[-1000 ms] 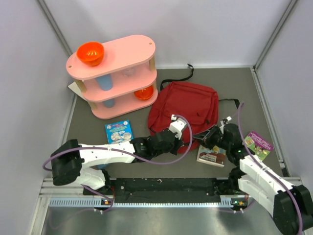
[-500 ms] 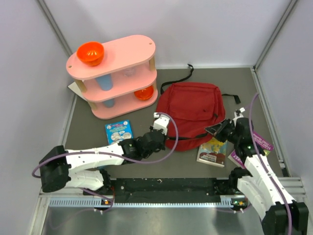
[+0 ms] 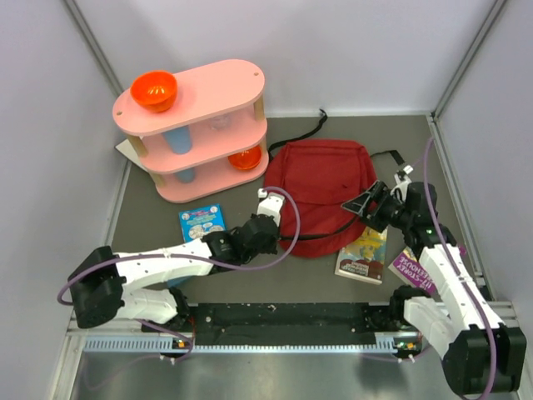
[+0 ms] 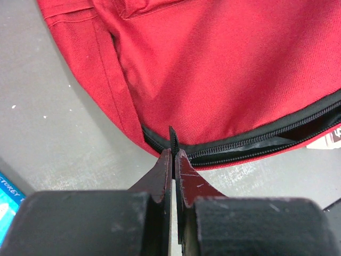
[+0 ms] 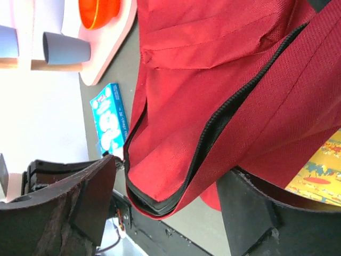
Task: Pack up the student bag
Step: Unzip the student bag at the center of the board.
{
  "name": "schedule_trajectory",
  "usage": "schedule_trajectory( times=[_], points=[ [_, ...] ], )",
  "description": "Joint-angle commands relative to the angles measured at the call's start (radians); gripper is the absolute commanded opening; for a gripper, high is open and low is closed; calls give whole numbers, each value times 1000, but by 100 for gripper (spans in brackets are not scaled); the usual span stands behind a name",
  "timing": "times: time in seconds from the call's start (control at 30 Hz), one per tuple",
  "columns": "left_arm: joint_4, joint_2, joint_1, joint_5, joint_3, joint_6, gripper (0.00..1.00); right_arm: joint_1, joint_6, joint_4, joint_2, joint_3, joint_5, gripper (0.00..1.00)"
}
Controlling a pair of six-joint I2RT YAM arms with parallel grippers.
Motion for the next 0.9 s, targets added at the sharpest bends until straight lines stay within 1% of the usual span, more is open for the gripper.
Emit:
schedule_trajectory(
  times=[0.0, 0.03, 0.07, 0.1, 0.13, 0.2, 0.23, 0.27, 0.33, 0.37, 0.4, 0.43, 0.47, 0.5, 0.53, 0.63, 0.67, 0.7, 0.77, 0.87],
  points=[
    [-51, 6, 2, 66, 123, -2, 0, -11, 138, -42, -93, 21, -7, 75],
    [-70, 9, 2, 62, 147, -11, 0, -11, 172, -78, -105, 25, 0, 77],
    [-155, 16, 2, 66, 179, -37, 0, -8, 200, -113, -122, 53, -30, 77],
    [-188, 16, 2, 70, 237, -50, 0, -2, 247, -147, -135, 70, -38, 77],
    [-211, 17, 2, 78, 253, -61, 0, 10, 275, -229, -145, 103, -17, 78],
    [-254, 26, 4, 105, 288, -96, 0, 13, 323, -294, -182, 131, -24, 78],
    [-260, 34, 4, 113, 295, -104, 0, 18, 326, -358, -196, 146, -9, 78],
    [-262, 37, 4, 140, 295, -108, 0, 25, 320, -388, -213, 145, 8, 78],
    [-248, 58, 4, 161, 278, -111, 0, 25, 291, -454, -273, 92, 51, 78],
    [-251, 68, 4, 171, 276, -114, 0, 25, 280, -472, -296, 64, 71, 78],
    [-231, 72, 2, 199, 264, -111, 0, 25, 271, -476, -353, 33, 80, 78],
    [-197, 83, 1, 219, 246, -99, 0, 28, 275, -476, -387, -26, 77, 78],
    [-173, 89, 2, 233, 230, -67, 0, 32, 294, -474, -424, -59, 77, 78],
    [-177, 95, 1, 251, 233, -62, 0, 35, 348, -474, -466, -86, 74, 78],
    [-180, 94, 1, 268, 241, -61, 0, 32, 375, -474, -534, -124, 35, 78],
    [-136, 68, -4, 294, 223, -18, 0, 38, 429, -528, -650, -140, 28, 77],
    [-133, 65, -4, 300, 221, -12, 0, 39, 435, -578, -668, -137, 34, 76],
    [-134, 63, -4, 305, 223, -4, 0, 39, 450, -592, -682, -136, 37, 75],
    [-131, 65, -4, 317, 229, 5, 0, 42, 467, -595, -702, -145, 19, 75],
    [-119, 85, -4, 337, 230, -2, 0, 58, 485, -575, -675, -171, -12, 75]
  ],
)
